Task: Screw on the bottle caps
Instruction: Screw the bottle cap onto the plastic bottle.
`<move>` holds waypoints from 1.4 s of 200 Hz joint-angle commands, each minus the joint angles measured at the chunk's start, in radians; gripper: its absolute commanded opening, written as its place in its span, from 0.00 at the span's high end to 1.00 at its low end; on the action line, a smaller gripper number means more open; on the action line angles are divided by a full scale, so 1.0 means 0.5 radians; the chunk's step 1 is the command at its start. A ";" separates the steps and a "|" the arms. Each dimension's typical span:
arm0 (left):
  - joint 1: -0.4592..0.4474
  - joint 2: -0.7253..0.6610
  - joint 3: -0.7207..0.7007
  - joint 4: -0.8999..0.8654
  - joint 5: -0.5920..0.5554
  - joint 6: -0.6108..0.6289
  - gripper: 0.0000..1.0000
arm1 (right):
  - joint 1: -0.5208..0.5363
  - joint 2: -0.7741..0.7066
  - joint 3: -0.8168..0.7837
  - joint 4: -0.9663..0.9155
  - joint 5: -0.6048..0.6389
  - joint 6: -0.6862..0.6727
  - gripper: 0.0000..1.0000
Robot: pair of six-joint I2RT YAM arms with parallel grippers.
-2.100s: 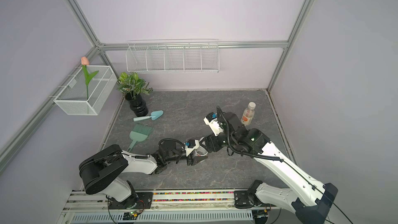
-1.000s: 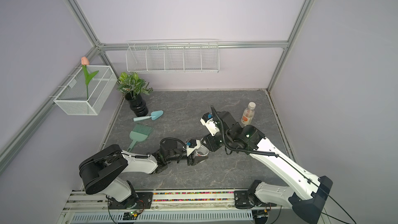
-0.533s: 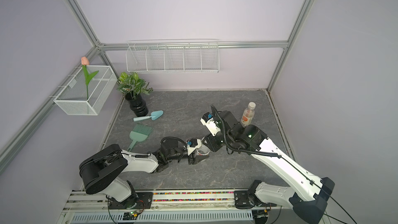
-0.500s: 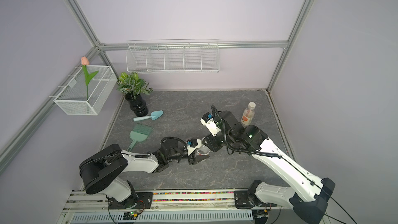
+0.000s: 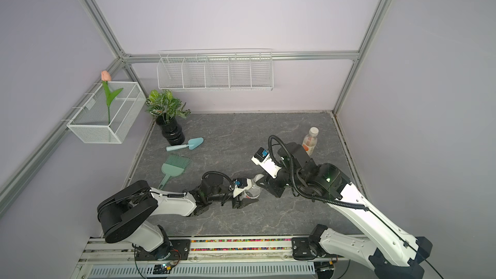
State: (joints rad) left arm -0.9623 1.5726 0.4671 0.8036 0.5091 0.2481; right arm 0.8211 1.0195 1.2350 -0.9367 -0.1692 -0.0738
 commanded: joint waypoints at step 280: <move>0.005 -0.074 -0.083 0.238 -0.017 0.016 0.37 | -0.103 0.259 -0.061 0.021 -0.095 0.067 0.64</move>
State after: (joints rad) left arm -0.9596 1.5631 0.4381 0.8455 0.4900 0.2462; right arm 0.7837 1.1793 1.2297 -0.9264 -0.2077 -0.0502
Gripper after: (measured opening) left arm 0.633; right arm 0.391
